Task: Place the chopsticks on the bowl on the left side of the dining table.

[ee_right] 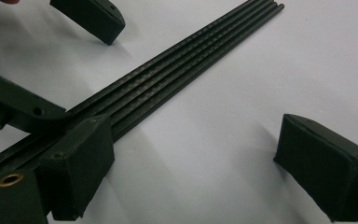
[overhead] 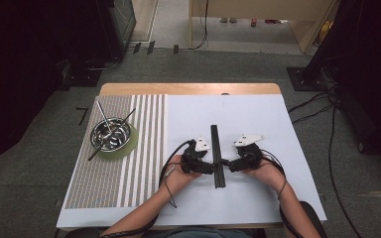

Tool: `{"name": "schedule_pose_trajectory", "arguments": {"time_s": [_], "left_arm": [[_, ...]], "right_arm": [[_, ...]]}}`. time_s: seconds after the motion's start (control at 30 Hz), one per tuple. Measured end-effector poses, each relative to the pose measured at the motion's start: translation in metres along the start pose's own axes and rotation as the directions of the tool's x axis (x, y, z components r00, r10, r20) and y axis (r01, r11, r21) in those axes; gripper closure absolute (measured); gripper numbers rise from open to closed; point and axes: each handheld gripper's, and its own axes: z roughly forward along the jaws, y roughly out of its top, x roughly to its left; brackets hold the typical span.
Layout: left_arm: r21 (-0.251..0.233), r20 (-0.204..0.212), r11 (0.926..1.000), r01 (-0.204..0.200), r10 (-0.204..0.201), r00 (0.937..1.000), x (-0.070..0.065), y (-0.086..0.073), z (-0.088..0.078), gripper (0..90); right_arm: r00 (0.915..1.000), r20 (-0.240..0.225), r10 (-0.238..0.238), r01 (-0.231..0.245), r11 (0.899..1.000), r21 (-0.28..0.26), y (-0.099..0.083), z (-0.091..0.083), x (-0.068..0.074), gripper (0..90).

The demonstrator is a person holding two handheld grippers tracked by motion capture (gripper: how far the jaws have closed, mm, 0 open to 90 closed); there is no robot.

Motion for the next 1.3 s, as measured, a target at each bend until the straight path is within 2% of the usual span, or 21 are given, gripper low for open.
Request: {"name": "schedule_pose_trajectory", "arguments": {"time_s": [0.1, 0.53, 0.67, 0.73, 0.8, 0.97, 1.13, 1.3], "left_arm": [[-0.001, -0.002, 1.0, -0.009, 0.009, 1.0, -0.0004, 0.0003, 0.0, 27.4], [-0.004, -0.001, 1.0, 0.0, 0.0, 1.0, 0.0026, -0.0019, -0.0016, 28.8], [0.001, -0.012, 0.9999, -0.01, 0.01, 0.9999, 0.0031, -0.0018, -0.0034, 37.9], [0.004, -0.012, 1.0, -0.005, 0.005, 0.9999, 0.0032, -0.0016, -0.0038, 38.7], [0.011, -0.019, 0.9999, 0.0, 0.0, 0.9998, 0.0032, -0.0012, -0.0047, 43.2], [0.012, -0.035, 0.9999, -0.01, 0.01, 0.9993, 0.0029, -0.0018, -0.0053, 48.9], [0.035, -0.044, 0.9993, 0.015, -0.013, 0.9989, 0.0046, 0.0001, -0.0082, 57.5], [0.021, -0.048, 0.9997, 0.012, -0.011, 0.9988, 0.007, -0.0029, -0.0096, 65.6]], "right_arm": [[1.0, -0.001, 0.0, 0.0, 1.0, 0.0, 0.0, 0.0, 0.0, 10.9], [1.0, 0.0, 0.0, 0.0, 1.0, 0.0, 0.0, 0.0, 0.0001, 10.9], [1.0, 0.0, -0.003, 0.003, 1.0, 0.0, 0.0, 0.0, -0.0001, 10.9], [1.0, 0.0, -0.003, 0.003, 1.0, 0.0, 0.0, 0.0, -0.0001, 10.9], [1.0, 0.0, -0.003, 0.003, 1.0, 0.0, 0.0, 0.0, -0.0001, 10.9], [1.0, 0.0, -0.003, 0.003, 1.0, 0.0, 0.0, 0.0, -0.0001, 10.9], [1.0, 0.0, -0.001, 0.001, 1.0, 0.0, 0.0, 0.0, 0.0, 10.9], [1.0, 0.0, -0.002, 0.002, 1.0, 0.0, 0.0, 0.0001, 0.0, 10.9]]}}
